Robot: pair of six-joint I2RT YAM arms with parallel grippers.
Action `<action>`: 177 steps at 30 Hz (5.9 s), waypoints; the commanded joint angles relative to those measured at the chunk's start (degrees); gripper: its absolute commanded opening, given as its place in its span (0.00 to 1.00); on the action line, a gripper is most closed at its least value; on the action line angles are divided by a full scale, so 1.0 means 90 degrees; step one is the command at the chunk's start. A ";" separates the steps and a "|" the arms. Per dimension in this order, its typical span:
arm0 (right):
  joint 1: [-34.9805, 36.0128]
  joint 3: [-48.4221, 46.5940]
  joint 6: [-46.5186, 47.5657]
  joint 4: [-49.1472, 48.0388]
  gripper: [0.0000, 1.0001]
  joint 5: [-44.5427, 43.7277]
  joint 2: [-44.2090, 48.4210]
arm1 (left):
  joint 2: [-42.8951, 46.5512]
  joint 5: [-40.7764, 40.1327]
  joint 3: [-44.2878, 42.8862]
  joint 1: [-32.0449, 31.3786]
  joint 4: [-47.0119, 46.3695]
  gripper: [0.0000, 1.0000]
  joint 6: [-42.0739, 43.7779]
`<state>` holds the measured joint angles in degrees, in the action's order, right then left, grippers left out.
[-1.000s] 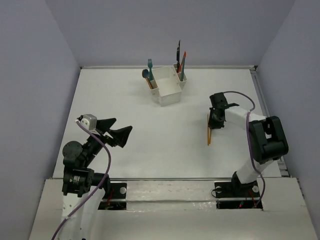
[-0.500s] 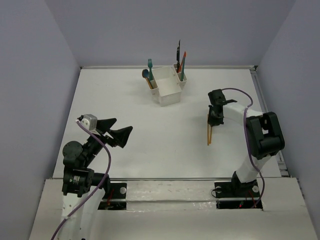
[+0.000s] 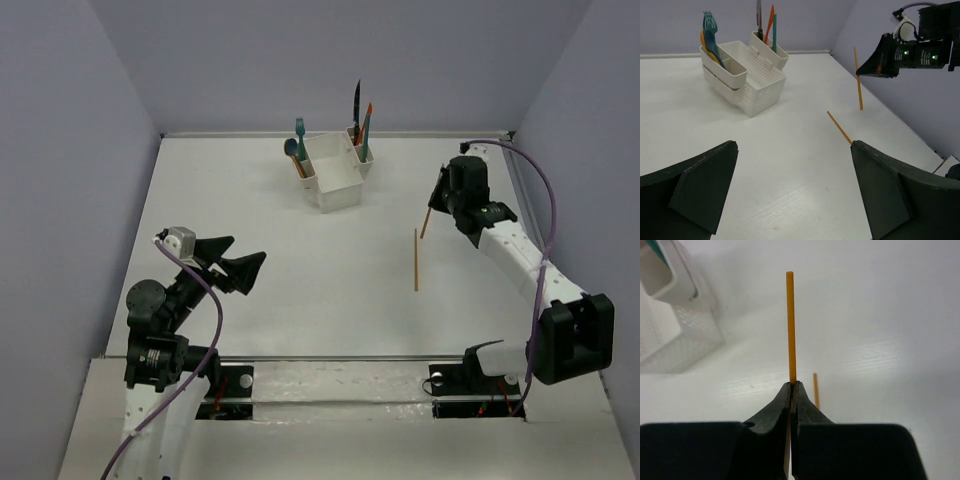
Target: Sort the eating utensils into containers
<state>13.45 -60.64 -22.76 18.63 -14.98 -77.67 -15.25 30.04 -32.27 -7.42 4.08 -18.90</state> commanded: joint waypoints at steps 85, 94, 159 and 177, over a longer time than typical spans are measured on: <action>0.0732 0.0967 -0.0527 0.0762 0.55 -0.0270 -0.0754 | -0.0045 -0.0154 -0.0018 -0.0299 -0.0180 0.99 0.0059; 0.0663 0.0469 -0.0430 0.0879 0.42 0.0160 -0.1574 | 0.0005 -0.0115 -0.0027 -0.0357 -0.0209 0.99 0.0058; 0.0839 -0.3438 0.2178 -0.6436 0.00 0.1733 -0.4534 | -0.0493 -0.0115 -0.0037 -0.0181 -0.0180 0.99 0.0058; 0.0898 -0.2803 0.1789 -0.6777 0.60 0.1889 -0.4145 | -0.0474 -0.0096 -0.0028 -0.0123 -0.0199 0.99 0.0068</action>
<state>20.99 -86.24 -4.71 -37.98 0.73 -119.28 -19.44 28.29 -32.27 -8.88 4.54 -18.68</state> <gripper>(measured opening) 0.559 0.989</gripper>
